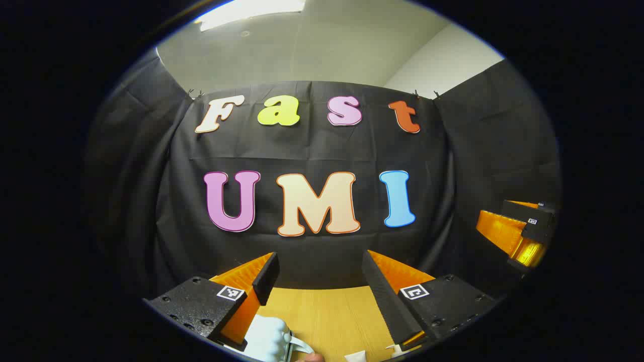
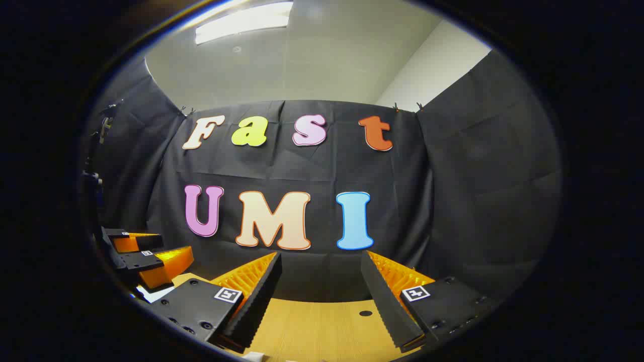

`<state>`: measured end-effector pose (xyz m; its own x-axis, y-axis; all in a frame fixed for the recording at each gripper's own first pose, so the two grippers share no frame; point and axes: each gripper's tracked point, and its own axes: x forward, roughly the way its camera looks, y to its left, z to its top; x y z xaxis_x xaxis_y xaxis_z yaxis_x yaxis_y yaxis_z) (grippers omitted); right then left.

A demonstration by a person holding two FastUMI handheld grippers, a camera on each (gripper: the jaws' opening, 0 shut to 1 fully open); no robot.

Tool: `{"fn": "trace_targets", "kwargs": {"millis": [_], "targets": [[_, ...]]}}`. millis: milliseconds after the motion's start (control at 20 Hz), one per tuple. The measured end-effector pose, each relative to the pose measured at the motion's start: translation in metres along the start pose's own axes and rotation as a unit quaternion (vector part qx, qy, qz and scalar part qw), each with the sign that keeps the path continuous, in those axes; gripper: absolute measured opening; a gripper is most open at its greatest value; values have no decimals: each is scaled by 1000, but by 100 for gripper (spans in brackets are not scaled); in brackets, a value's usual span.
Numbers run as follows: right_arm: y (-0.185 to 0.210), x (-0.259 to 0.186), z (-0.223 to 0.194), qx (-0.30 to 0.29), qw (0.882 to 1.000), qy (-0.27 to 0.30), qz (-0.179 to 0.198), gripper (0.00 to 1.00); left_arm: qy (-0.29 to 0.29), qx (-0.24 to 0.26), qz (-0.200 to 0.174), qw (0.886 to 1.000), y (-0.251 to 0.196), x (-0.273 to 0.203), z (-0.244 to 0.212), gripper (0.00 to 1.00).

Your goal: First open the suitcase, pack the skin care products into it, and then close the suitcase.

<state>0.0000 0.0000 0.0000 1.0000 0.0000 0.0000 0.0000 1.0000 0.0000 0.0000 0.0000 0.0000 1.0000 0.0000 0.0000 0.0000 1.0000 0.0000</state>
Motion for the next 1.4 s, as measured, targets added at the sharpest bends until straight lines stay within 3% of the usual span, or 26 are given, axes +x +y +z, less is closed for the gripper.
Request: {"fn": "trace_targets", "kwargs": {"millis": [400, 950, 1400], "targets": [[11, -9, -4, 16, 999, -20, 28, 100, 31, 7, 18, 999, -1, -12, -18, 96], [24, -5, -30, 26, 998, 20, 50, 100, 112, 29, 16, 993, 5, -25, -77, 96], [-2, -14, -45, 22, 998, 54, 16, 100, 263, 68, -10, 962, -1, -32, -202, 96]]}}
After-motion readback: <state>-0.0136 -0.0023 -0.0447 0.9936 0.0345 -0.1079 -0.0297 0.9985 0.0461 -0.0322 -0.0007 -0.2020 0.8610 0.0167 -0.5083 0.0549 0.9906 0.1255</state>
